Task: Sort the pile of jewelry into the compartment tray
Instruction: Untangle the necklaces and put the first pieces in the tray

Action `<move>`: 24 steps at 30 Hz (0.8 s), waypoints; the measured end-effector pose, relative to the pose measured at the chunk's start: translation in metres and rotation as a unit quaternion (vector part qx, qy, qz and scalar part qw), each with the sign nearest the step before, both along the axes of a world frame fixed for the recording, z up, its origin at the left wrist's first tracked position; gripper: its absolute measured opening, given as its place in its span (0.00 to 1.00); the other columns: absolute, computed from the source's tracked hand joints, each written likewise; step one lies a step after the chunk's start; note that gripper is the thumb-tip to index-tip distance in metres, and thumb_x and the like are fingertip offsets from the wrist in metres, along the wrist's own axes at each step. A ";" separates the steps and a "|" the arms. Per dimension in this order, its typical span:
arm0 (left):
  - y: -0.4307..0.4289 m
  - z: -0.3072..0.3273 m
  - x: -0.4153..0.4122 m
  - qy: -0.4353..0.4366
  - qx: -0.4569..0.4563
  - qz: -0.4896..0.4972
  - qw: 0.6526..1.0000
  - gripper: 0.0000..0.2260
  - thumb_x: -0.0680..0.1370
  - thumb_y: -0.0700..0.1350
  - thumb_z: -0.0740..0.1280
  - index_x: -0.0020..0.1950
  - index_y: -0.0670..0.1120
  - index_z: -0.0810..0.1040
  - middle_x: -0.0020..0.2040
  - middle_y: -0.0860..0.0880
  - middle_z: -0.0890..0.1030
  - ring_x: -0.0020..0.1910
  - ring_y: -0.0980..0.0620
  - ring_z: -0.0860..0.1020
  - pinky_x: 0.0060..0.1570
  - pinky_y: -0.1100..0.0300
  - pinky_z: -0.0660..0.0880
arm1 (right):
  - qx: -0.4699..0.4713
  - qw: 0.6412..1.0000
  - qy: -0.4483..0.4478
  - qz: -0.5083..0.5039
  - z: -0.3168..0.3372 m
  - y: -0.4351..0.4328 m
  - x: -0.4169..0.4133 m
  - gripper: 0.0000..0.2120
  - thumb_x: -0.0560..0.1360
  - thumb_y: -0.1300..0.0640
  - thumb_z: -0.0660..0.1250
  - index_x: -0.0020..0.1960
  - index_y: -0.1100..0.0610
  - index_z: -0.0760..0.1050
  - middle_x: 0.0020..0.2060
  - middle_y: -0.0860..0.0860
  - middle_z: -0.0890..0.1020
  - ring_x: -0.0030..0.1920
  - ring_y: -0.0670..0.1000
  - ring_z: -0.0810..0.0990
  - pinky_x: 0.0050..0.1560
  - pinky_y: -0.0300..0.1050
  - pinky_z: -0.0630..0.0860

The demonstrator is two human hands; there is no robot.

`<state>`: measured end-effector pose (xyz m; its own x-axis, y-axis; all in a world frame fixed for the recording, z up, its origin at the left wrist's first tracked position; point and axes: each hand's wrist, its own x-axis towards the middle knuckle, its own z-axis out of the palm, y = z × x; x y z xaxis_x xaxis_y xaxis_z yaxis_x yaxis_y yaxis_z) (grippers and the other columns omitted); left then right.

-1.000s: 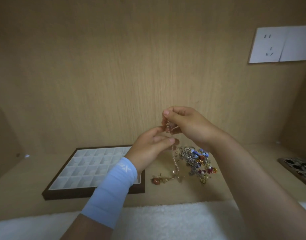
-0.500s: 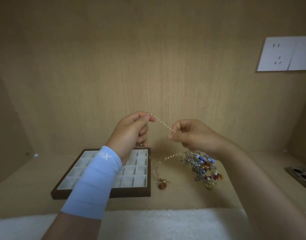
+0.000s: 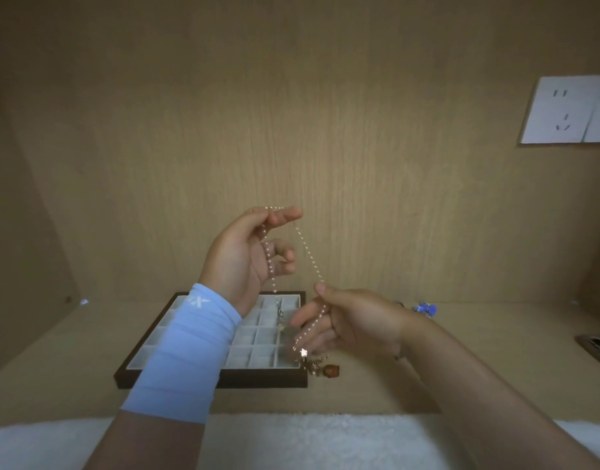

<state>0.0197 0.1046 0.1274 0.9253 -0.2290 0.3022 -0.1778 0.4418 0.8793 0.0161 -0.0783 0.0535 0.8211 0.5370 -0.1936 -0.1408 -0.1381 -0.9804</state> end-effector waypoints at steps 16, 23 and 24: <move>0.018 0.017 -0.002 -0.140 0.162 0.226 0.950 0.10 0.79 0.39 0.59 0.38 0.46 0.72 0.52 0.52 0.85 0.21 0.52 0.63 0.21 0.67 0.59 | -0.270 0.951 -0.136 0.059 0.001 0.004 -0.007 0.07 0.76 0.52 0.73 0.53 0.49 0.85 0.39 0.42 0.84 0.40 0.39 0.78 0.52 0.40 0.74; 0.024 -0.007 0.016 -0.154 0.478 0.224 0.835 0.12 0.78 0.45 0.63 0.35 0.49 0.77 0.38 0.51 0.83 0.29 0.59 0.73 0.35 0.62 0.68 | -0.179 0.964 -0.193 -0.032 0.017 -0.011 -0.004 0.15 0.83 0.50 0.61 0.39 0.49 0.79 0.40 0.44 0.82 0.43 0.43 0.77 0.53 0.42 0.72; 0.025 -0.012 0.018 -0.144 0.520 0.217 0.813 0.12 0.78 0.45 0.62 0.35 0.49 0.76 0.38 0.52 0.82 0.33 0.58 0.76 0.35 0.64 0.68 | -0.163 0.966 -0.198 -0.045 0.019 -0.014 -0.003 0.16 0.83 0.50 0.60 0.39 0.50 0.78 0.42 0.44 0.84 0.45 0.44 0.78 0.55 0.45 0.73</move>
